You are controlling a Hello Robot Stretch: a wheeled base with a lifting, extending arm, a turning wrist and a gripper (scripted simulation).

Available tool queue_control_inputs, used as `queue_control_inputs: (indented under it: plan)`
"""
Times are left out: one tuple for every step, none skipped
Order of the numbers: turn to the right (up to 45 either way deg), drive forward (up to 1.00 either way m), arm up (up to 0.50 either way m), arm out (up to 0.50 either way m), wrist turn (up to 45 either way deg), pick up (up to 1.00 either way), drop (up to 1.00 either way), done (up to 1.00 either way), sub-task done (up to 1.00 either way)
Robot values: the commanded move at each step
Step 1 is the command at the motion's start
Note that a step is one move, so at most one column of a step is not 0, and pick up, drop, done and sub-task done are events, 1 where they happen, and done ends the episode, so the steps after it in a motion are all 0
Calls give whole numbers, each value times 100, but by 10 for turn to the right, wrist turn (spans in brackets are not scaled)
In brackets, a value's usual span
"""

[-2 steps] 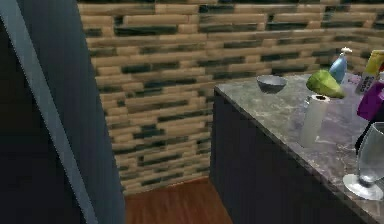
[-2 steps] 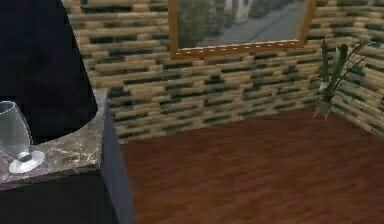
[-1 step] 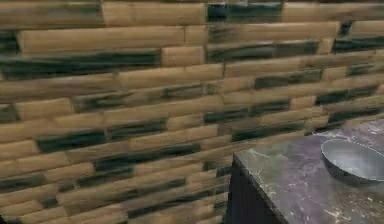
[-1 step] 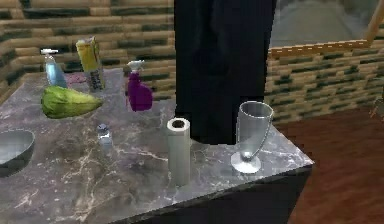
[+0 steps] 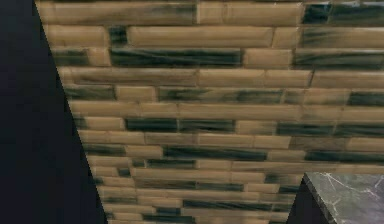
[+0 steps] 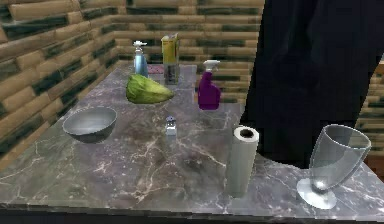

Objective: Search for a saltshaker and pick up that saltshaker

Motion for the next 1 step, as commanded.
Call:
queue_control_inputs:
  plan:
    - [0, 0, 50, 0, 0, 0, 0, 0, 0]
